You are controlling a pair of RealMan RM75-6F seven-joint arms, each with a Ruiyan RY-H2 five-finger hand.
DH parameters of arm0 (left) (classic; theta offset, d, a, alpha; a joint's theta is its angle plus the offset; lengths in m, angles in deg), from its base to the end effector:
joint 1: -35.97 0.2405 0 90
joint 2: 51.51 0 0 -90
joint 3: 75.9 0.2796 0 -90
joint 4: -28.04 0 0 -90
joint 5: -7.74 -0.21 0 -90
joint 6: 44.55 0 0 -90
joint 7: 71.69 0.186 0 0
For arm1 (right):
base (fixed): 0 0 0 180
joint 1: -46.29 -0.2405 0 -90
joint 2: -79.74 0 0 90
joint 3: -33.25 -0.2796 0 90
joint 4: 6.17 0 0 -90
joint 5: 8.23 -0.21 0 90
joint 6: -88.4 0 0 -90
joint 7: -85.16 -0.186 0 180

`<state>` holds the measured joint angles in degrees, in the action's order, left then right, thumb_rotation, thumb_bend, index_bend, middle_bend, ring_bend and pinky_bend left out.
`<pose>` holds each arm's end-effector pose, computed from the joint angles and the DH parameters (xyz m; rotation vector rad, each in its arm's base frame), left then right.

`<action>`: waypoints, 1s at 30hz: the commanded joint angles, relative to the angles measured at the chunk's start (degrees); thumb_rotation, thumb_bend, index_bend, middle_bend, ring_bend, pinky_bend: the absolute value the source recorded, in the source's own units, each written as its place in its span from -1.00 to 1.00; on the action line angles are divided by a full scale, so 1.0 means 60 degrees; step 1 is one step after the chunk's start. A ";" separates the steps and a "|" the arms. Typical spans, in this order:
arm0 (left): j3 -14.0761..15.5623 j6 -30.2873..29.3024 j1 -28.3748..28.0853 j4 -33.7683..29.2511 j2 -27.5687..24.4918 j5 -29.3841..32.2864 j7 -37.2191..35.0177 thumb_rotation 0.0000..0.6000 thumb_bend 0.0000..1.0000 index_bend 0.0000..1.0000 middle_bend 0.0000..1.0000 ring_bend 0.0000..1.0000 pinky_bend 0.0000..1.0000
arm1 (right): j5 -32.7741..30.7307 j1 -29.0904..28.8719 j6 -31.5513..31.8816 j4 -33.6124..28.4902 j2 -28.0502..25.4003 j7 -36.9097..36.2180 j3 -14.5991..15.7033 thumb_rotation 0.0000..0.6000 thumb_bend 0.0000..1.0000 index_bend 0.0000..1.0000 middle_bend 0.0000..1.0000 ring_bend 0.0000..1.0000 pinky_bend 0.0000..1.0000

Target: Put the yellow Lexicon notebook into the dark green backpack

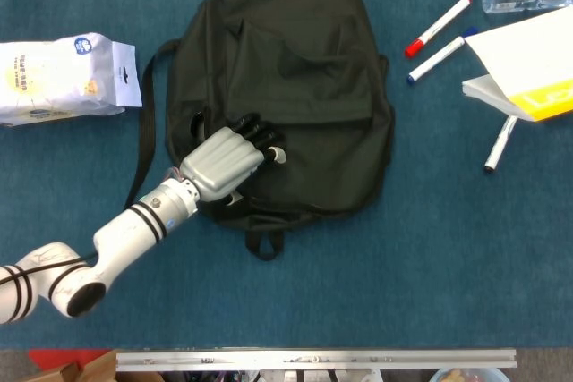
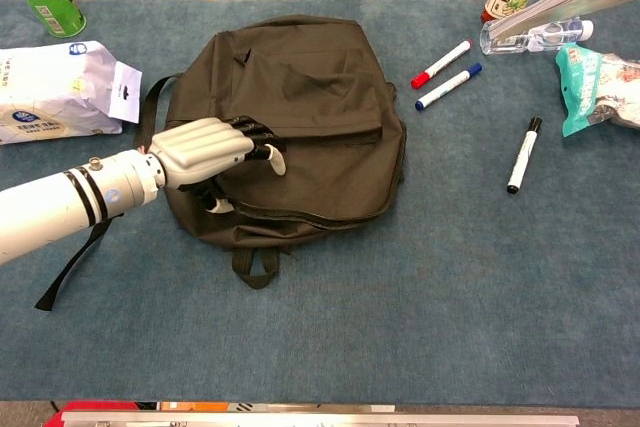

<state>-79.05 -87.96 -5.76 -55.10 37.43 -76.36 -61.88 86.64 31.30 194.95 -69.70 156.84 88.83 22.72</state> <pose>-0.1567 0.3350 -0.0868 -2.3102 -0.8745 -0.8302 -0.2885 -0.2859 0.2060 1.3067 -0.1277 1.1447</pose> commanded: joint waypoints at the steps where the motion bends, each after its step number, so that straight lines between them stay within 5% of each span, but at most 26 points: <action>1: -0.0036 -0.0085 -0.0034 0.0116 0.0172 0.0157 0.0045 1.00 -0.47 -0.29 -0.63 -0.74 -0.87 | -0.0019 0.0021 0.0014 0.0039 -0.0005 -0.0061 -0.0025 1.00 -0.26 0.75 0.49 0.34 0.41; 6: -0.0095 -0.0449 0.0053 0.0151 0.0365 0.0312 -0.0175 1.00 -0.25 0.07 -0.51 -0.67 -0.87 | -0.0030 0.0050 0.0042 0.0058 -0.0022 -0.0151 -0.0058 1.00 -0.26 0.76 0.49 0.34 0.42; 11: -0.0146 -0.0708 0.0169 0.0028 0.0460 0.0513 -0.0564 1.00 -0.24 0.32 -0.39 -0.58 -0.86 | -0.0033 0.0075 0.0074 0.0015 -0.0048 -0.0205 -0.0089 1.00 -0.26 0.76 0.49 0.34 0.42; 20: -0.0499 -0.0843 0.0339 -0.0603 0.0354 0.1320 -0.1489 1.00 -0.24 0.38 -0.25 -0.45 -0.77 | 0.0172 0.0138 0.0115 -0.0253 -0.0248 -0.0422 0.0024 1.00 -0.26 0.77 0.50 0.35 0.43; 30: -0.1340 -0.0116 0.0380 -0.2269 -0.0976 0.2885 -0.3532 1.00 -0.24 0.37 -0.21 -0.43 -0.72 | 0.1142 0.0249 0.0338 -0.1147 -0.0517 -0.0943 0.0619 1.00 -0.26 0.78 0.51 0.36 0.45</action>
<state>-85.64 -90.10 -3.53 -66.57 33.51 -61.34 -80.79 92.37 32.66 196.40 -75.73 153.97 83.50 25.73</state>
